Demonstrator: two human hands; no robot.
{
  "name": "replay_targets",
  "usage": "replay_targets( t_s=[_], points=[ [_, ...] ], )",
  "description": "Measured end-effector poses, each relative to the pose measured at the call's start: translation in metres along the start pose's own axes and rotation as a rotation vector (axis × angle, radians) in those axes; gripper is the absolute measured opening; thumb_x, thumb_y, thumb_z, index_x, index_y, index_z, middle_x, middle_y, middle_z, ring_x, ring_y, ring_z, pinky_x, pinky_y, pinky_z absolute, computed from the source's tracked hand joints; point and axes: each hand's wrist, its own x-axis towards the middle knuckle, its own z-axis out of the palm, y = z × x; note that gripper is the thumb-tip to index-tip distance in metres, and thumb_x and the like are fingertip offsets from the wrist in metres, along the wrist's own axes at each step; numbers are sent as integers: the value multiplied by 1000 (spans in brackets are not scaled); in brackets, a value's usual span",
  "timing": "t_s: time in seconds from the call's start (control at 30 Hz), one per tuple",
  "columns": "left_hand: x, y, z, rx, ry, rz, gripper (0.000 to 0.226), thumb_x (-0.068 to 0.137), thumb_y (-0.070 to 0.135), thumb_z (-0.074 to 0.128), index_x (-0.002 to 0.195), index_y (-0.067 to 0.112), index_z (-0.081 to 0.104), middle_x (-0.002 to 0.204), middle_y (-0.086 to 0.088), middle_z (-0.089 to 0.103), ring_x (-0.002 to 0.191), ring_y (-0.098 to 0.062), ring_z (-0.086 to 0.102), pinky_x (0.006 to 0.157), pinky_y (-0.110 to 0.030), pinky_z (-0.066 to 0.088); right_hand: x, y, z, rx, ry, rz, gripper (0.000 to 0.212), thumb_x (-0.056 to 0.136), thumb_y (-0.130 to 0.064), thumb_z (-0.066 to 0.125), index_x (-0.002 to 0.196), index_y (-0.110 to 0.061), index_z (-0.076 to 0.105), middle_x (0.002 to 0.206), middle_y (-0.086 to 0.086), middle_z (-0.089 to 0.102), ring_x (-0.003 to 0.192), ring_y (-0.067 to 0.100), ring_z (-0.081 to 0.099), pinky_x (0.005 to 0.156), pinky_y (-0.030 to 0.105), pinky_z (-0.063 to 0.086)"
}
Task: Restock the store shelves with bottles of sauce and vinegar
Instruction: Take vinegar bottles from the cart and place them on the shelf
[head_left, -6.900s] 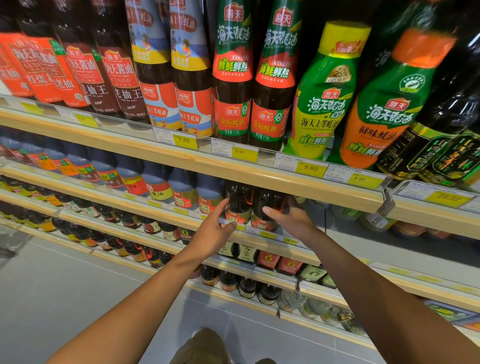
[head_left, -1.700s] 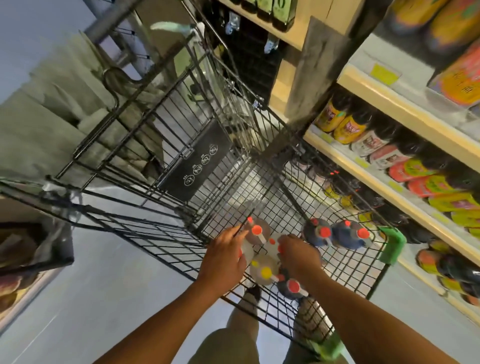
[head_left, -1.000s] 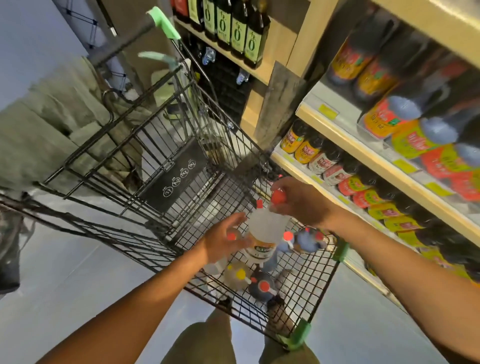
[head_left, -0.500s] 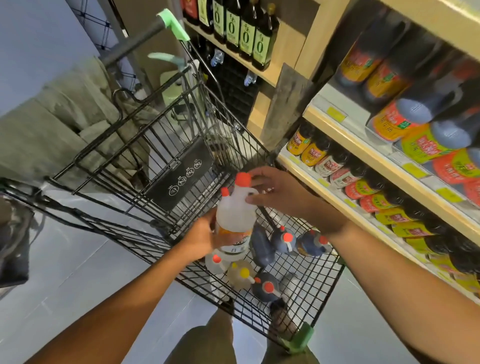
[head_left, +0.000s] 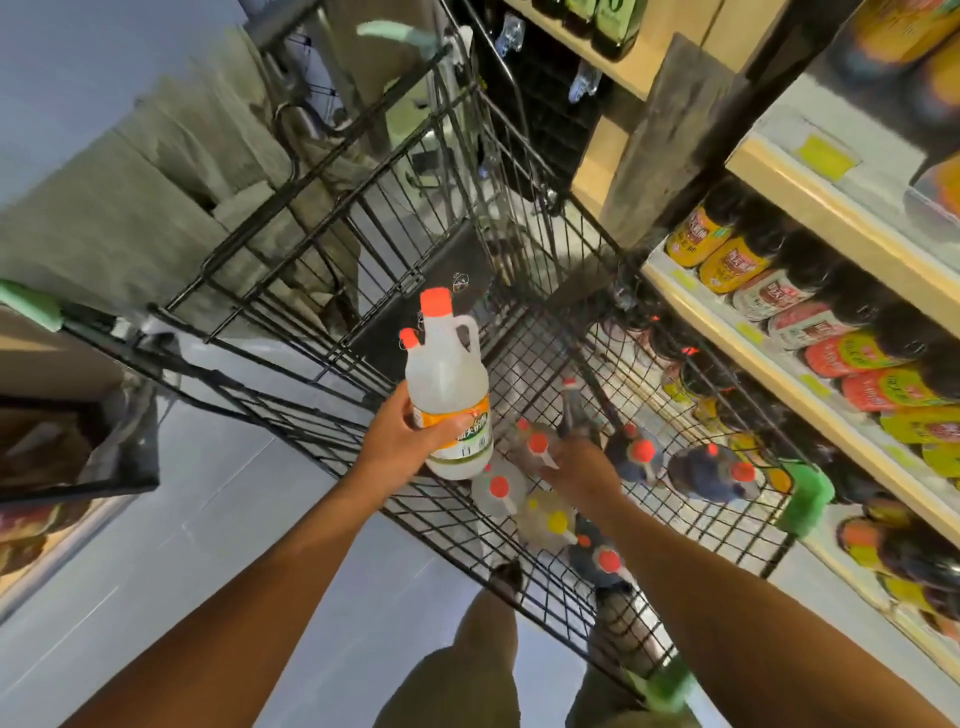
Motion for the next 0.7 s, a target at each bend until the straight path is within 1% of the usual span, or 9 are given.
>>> replay_targets(
  t_s=[0.07,0.13,0.27,0.33,0.43,0.5,0.57,0.6,0.7],
  points=[
    [1,-2,-3,-23,3,-5,76,60,48,91,130,35,64,122,9,75,113,-10,71,93,-32,60,6,-1,12,7,33,54,23,99,-35,59,115,-20,64,86,-3,60,85,20,65,64,29,48],
    [0,-2,-5,-25,6,-14,68,60,46,90,123,41,66,118,12,76,111,-8,71,87,-25,60,8,1,17,42,32,91,20,100,-36,59,110,-19,65,91,1,64,87,21,66,67,30,50],
    [-2,3,-8,-38,-1,-16,66,60,46,90,122,38,66,115,13,76,107,-6,72,80,-19,60,9,3,10,12,36,91,21,104,-27,52,113,-16,67,101,9,68,99,31,68,75,32,50],
    [-3,7,-8,-49,-13,-14,68,59,48,89,122,37,66,114,14,76,106,-5,72,79,-20,60,3,0,-5,-53,57,17,20,106,-26,50,114,-16,65,104,10,69,96,30,70,75,36,55],
    [-7,16,-8,-44,-35,-30,67,57,52,89,120,42,66,112,17,76,103,-1,72,77,-17,59,-16,-6,-32,-9,139,-161,18,104,-20,50,116,-14,63,108,6,66,90,28,69,74,44,57],
    [-11,25,-8,-50,-63,-33,66,57,53,88,119,44,66,111,19,76,101,1,72,73,-15,58,-32,-9,-51,33,229,-305,18,103,-15,51,116,-10,62,108,0,57,87,22,62,71,37,51],
    [-15,37,-4,-52,-83,-48,69,57,55,91,120,45,65,111,20,76,101,1,72,77,-18,58,-45,-12,-75,61,300,-394,14,104,-14,49,110,-8,60,107,-7,48,88,14,52,73,29,41],
    [-16,44,-2,-58,-92,-55,69,58,55,93,120,45,64,111,20,76,101,2,71,80,-22,58,-51,-14,-90,77,325,-395,14,105,-15,48,108,-8,60,105,-7,47,87,14,50,75,28,39],
    [-24,65,5,-110,-129,-46,66,62,53,90,120,46,61,109,21,76,104,-2,71,90,-33,57,-70,-23,-143,154,388,-334,17,107,-17,48,104,-7,61,98,2,55,86,22,53,73,33,39]
  ],
)
